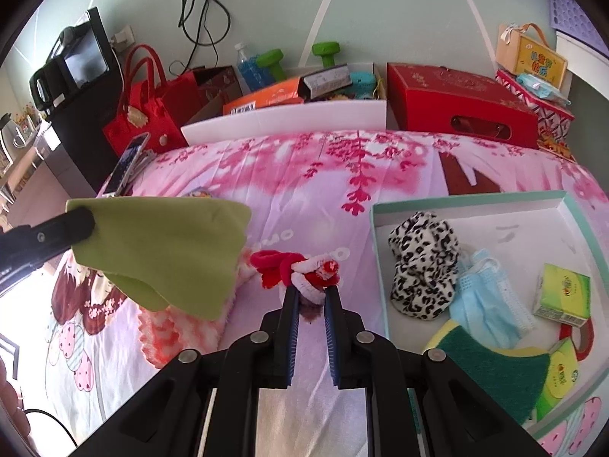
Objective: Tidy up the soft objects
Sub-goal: 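Carry the green cloth and red toy into the white tray and release them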
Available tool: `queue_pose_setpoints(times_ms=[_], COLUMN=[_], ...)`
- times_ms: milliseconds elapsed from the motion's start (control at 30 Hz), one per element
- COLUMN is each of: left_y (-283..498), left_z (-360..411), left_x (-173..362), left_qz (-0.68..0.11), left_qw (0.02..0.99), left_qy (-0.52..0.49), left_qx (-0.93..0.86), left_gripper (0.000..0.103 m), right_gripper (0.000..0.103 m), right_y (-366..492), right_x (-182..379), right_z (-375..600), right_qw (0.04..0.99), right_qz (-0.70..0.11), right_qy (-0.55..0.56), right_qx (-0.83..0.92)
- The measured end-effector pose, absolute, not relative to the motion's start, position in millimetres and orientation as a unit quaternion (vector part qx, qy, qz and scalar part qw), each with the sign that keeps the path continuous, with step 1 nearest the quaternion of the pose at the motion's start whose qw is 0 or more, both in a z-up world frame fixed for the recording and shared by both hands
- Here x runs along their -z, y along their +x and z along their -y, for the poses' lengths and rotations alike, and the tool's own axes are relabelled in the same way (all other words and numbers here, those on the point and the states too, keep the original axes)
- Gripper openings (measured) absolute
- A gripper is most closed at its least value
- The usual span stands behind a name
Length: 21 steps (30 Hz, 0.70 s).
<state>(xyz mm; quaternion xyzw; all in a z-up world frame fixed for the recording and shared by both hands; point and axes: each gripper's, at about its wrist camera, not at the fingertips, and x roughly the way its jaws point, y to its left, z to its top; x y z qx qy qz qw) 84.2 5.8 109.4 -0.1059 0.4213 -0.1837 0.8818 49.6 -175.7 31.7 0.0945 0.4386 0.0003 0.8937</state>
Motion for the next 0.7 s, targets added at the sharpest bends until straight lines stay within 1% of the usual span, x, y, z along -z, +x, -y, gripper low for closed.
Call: queue_pose_setpoints(times_ms=[567,700], left_y=[74.3,73.1], left_z=[28.9,46.0], left_x=[-154.8,-161.9], left_qz=[-0.355,-0.354], left_qw=[0.897,0.889], left_qy=[-0.099,-0.103], left_qx=[0.245,0.273], left_gripper=[0.007,0.007], right_gripper=[0.014,0.014], right_y=[30.6,23.5], right_x=[-63.1,-72.1], right_z=[207.3,228.6], right_qw=[0.912,0.917], right_qz=[-0.392,-0.375], right_qy=[0.116,0.129], right_qx=[0.026,0.05])
